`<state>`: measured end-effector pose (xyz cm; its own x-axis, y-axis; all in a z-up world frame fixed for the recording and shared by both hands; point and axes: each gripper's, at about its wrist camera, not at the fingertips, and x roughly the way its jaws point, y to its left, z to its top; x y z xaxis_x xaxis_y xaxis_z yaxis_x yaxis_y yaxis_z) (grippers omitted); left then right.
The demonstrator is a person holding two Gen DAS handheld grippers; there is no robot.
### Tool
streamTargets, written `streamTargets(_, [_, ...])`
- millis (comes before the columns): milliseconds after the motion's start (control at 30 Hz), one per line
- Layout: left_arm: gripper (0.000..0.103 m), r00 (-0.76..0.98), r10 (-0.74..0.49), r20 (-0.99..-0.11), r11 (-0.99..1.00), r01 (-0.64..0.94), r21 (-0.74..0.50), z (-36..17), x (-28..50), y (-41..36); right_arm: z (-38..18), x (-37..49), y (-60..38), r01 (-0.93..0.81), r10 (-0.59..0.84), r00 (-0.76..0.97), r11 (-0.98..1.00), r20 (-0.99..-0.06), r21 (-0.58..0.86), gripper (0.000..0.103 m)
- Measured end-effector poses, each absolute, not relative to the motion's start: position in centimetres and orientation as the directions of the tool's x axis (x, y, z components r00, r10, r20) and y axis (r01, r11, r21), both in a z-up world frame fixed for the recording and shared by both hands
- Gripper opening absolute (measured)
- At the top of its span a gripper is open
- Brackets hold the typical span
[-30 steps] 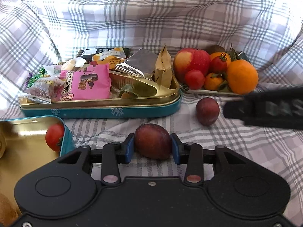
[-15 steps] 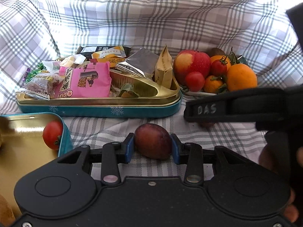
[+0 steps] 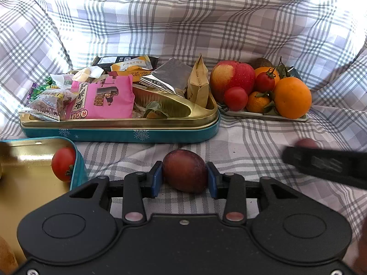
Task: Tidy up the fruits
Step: 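Lift the plum with the left tool while the right tool grasps the other plum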
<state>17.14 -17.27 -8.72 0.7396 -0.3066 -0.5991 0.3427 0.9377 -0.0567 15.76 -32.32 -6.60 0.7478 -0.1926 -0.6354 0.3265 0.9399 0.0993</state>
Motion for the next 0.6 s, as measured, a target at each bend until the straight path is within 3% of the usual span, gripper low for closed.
streamTargets(133, [0.048, 0.74, -0.305, -0.599, 0.938, 0.343, -0.055, -8.7, 17.1, -17.3, -5.8, 12.9, -32.0, 0.422, -0.268, 0.681, 0.904, -0.681, 0.066, 0.037])
streamTargets(367, [0.048, 0.746, -0.284, -0.603, 0.938, 0.347, -0.013, -8.8, 17.1, -17.7, -5.0, 8.7, -30.1, 0.485, -0.259, 0.637, 0.866, -0.726, 0.117, 0.037])
streamTargets(600, [0.047, 0.754, -0.253, -0.606, 0.934, 0.354, 0.05, -8.7, 16.8, -18.4, -3.4, 5.1, -27.9, 0.541, -0.309, 0.62, 0.834, -0.721, 0.107, 0.037])
